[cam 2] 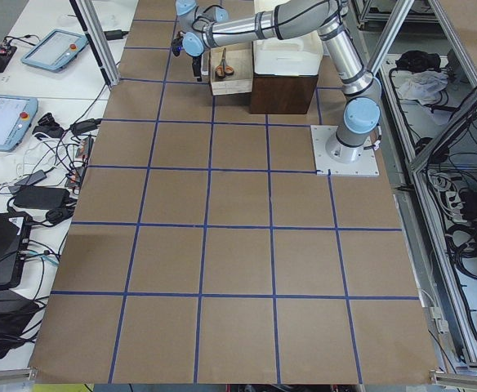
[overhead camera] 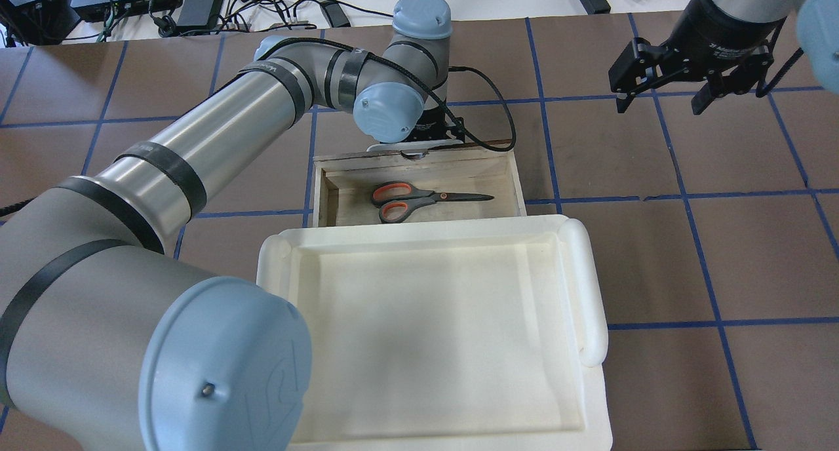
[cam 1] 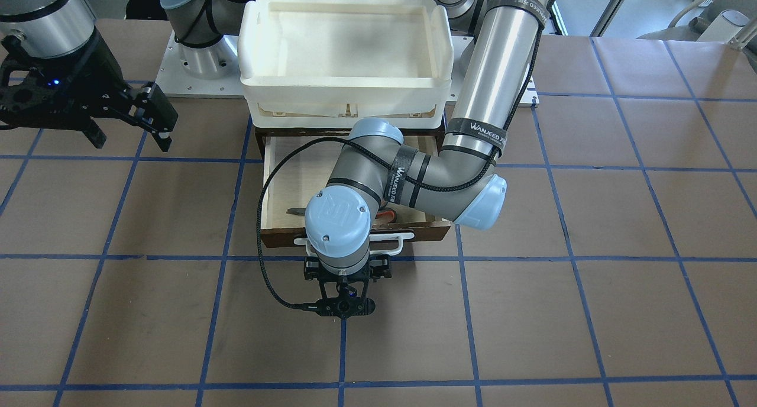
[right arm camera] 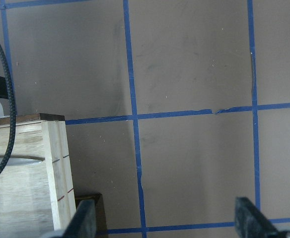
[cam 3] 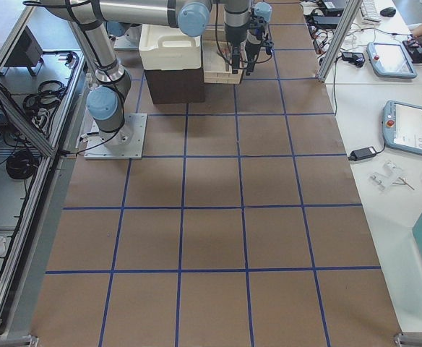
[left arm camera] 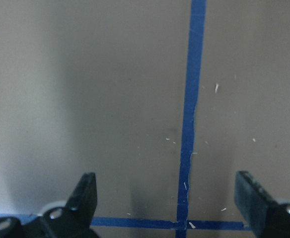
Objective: Put scissors in drawer and close it
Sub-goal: 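Position the left gripper above the drawer's far edge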
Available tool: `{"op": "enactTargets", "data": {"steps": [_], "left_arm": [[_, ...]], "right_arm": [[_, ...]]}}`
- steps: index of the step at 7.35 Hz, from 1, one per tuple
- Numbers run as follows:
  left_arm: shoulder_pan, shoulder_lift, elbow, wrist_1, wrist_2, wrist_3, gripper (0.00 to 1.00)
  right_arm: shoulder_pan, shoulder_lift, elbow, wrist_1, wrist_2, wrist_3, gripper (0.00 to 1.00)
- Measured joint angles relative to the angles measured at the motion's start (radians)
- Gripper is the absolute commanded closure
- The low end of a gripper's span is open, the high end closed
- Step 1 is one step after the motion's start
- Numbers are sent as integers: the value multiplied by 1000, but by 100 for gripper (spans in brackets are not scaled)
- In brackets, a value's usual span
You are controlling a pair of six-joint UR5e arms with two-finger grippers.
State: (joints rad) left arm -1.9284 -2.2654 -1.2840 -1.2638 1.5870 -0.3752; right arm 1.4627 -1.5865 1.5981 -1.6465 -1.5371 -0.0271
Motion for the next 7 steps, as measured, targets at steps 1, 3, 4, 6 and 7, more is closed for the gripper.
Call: {"op": "enactTargets", "data": {"steps": [1,3,4,6,7], "left_arm": [[-1,8,0,-6,-1,-1,0],[-2,26,0,-25,-14,-8,0],[-3,36,0,-37,-20,-16,0],[-3,57,-1,-67,-22,-21,0],[-3,68,-1,-84,-23,-22,0]], "right_arm": [[10,-1,2,0,-4,20,0],[33,-5,4,1,-7,25,0],[38,-5,5,3,-8,18,0],[40,-5,6,5,-9,13,0],[40,-5,6,5,-9,14,0]]}}
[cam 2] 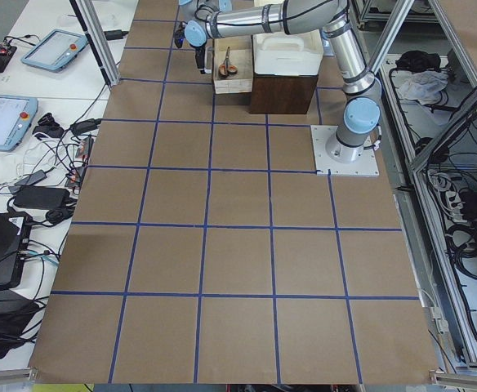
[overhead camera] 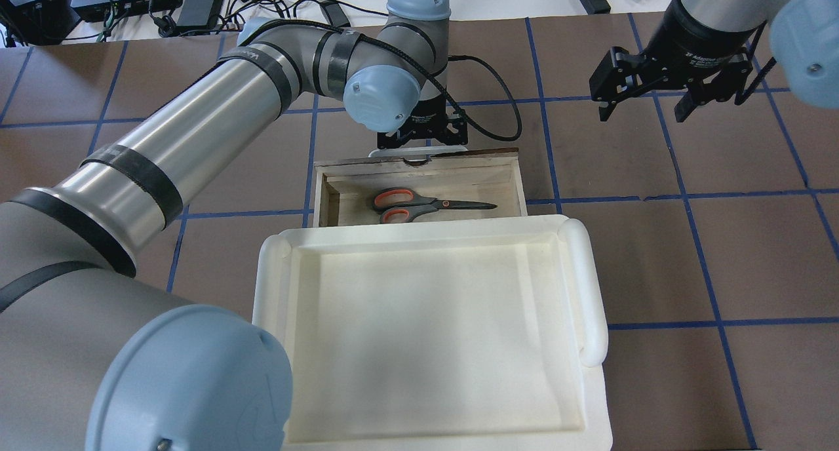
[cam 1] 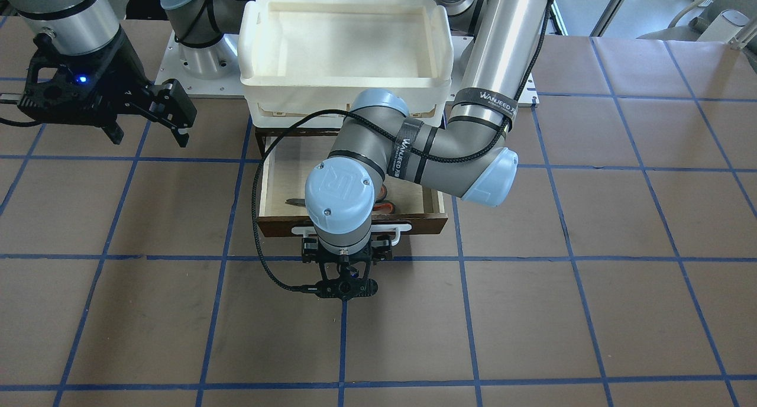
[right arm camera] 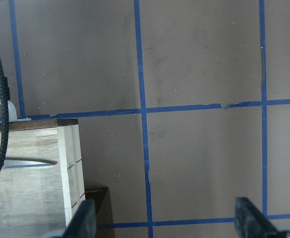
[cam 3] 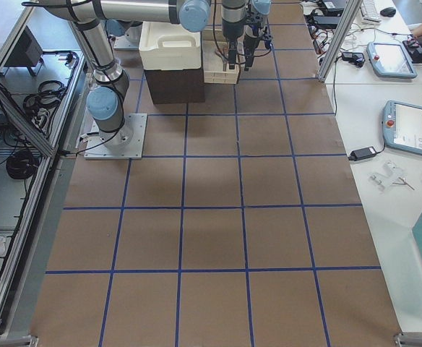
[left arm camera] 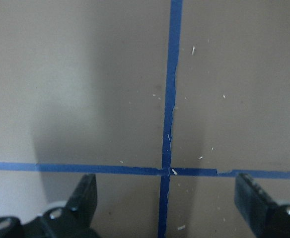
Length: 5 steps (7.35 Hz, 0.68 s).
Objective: Put scissors in drawer and close it
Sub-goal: 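Position the left gripper above the drawer's far edge, then push the drawer closed toward the cabinet with the left gripper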
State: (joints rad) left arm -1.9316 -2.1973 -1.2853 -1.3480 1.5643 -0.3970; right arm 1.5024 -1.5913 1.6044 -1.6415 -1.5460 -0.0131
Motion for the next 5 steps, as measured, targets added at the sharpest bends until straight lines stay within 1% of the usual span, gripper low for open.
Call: {"op": "enactTargets", "data": {"steps": [5], "left_arm": [[-2,46,-1,-86,-1,0,0]], "right_arm": [[-1,0,1,0,2,5,0]]}}
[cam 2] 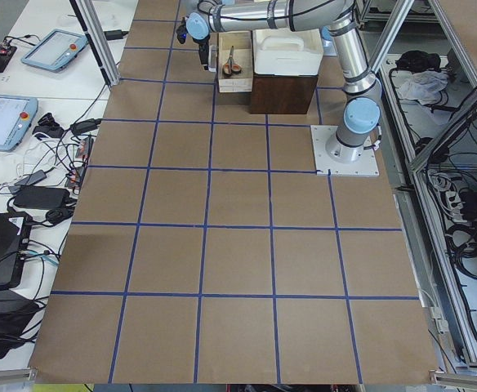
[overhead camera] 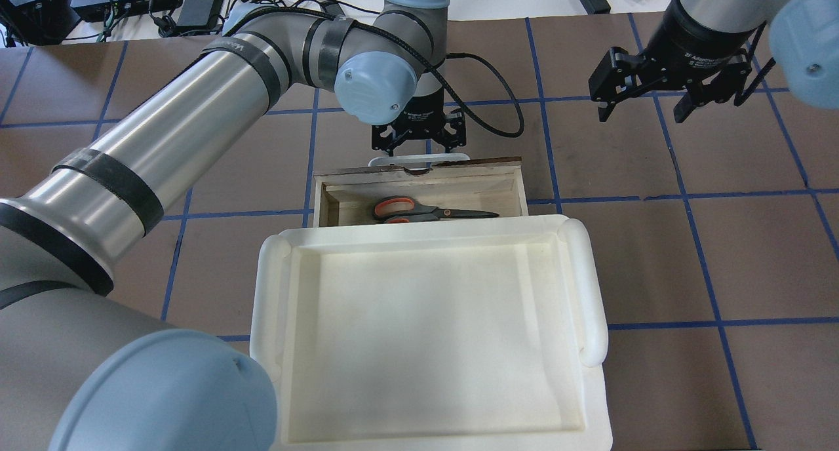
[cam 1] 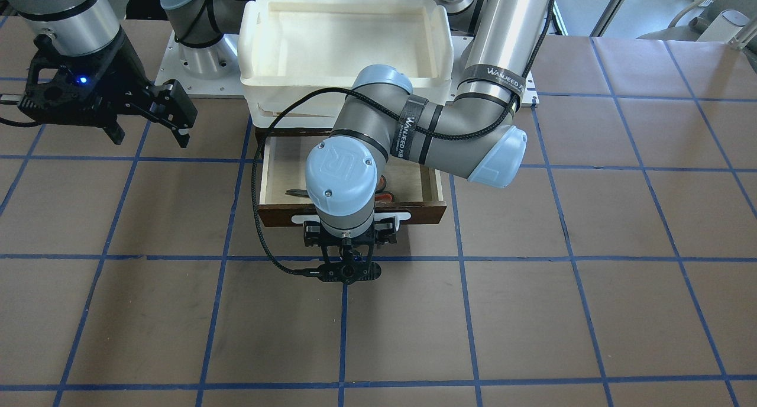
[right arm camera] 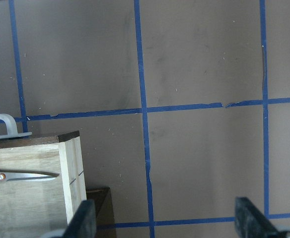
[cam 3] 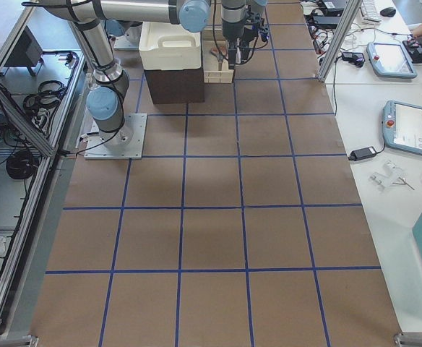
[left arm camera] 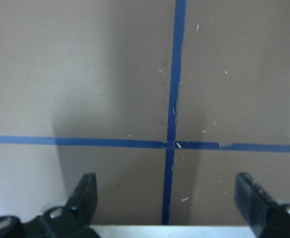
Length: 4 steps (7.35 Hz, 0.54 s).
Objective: Put scissors in drawer and close it
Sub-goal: 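Push the drawer closed toward the cabinet with the left gripper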
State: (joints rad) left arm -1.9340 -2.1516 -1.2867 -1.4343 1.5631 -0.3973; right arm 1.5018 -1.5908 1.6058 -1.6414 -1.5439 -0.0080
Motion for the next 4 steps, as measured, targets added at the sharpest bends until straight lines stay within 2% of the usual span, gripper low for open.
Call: {"op": "enactTargets", "data": {"steps": [4], "left_arm": [[1,29,-8,-87,-10,0,0]], "right_arm": [[0,-1,18,0,-21,-4,0]]}}
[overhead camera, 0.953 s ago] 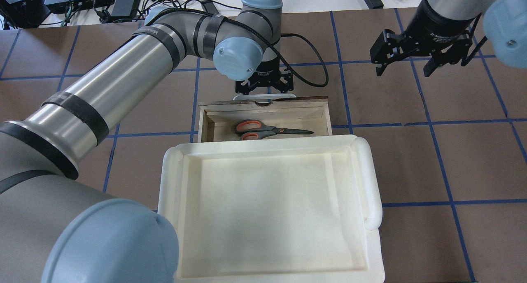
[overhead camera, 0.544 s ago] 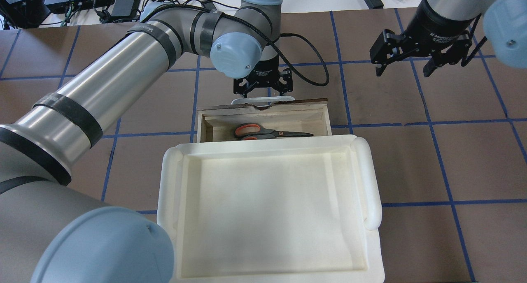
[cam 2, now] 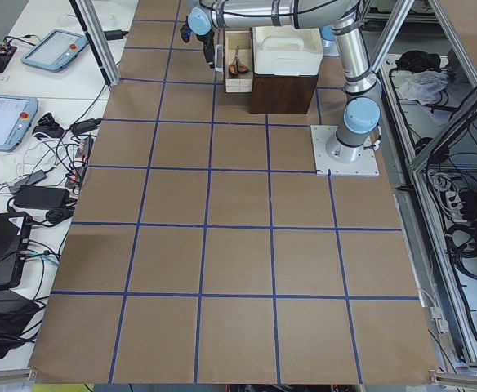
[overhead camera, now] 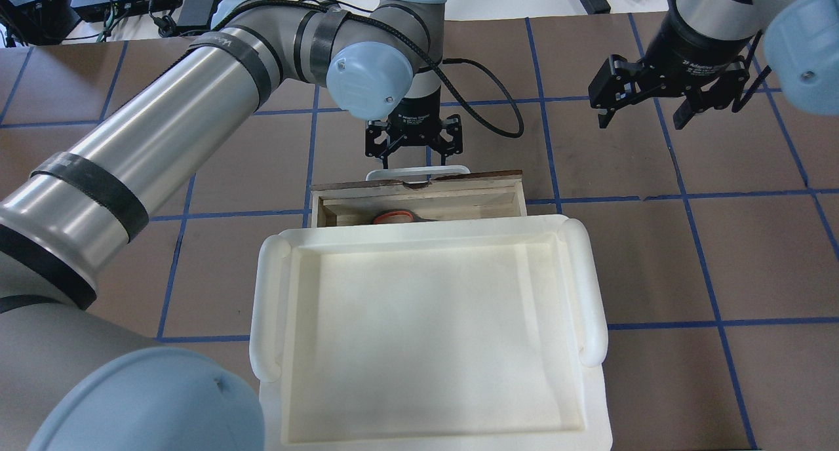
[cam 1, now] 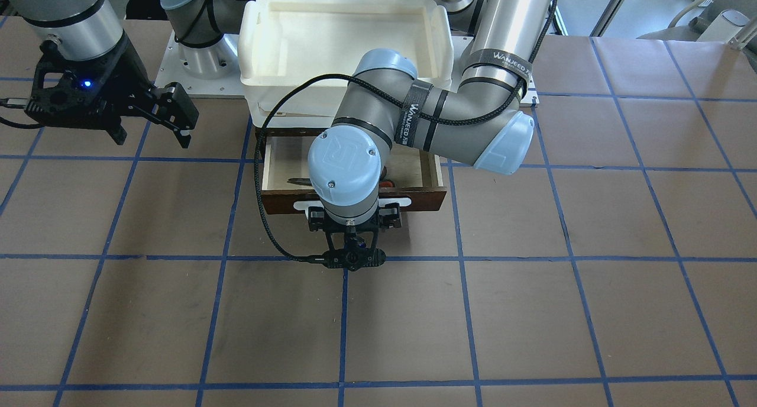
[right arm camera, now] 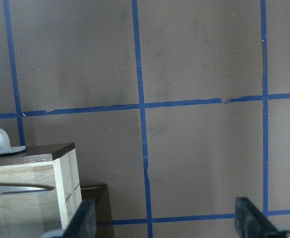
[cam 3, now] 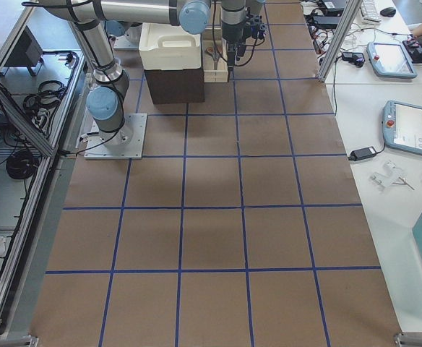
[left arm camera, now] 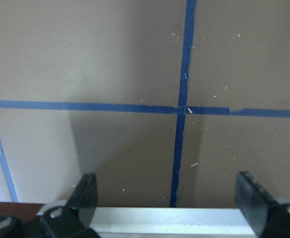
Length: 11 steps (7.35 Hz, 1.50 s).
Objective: Put scissors in drawer and close it
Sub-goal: 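Push the drawer closed toward the cabinet with the left gripper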
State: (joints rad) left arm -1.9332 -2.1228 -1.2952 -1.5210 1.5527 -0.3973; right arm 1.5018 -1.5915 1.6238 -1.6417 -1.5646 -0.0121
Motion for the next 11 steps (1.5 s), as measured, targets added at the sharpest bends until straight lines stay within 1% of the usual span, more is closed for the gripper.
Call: {"op": "enactTargets", "data": {"steps": [2,3,5,9,11], "left_arm": [[1,5,-7,-36,-6,1,0],[1,6,-9,-57,-9,0,0],[-5,6,-14,-95,-17,1,0],[-29,40,-86,-154,-36,0,0],[-33,61,-97,-215,-39,-18,0]], "right_arm": [[-6,6,2,-8,-66,-41,0],[-14,6,1,-9,-80,-55,0],[-15,-7,2,-8,-76,-56,0],[-14,-33,5,1,-84,-59,0],[-14,-36,5,1,-86,-60,0]]}}
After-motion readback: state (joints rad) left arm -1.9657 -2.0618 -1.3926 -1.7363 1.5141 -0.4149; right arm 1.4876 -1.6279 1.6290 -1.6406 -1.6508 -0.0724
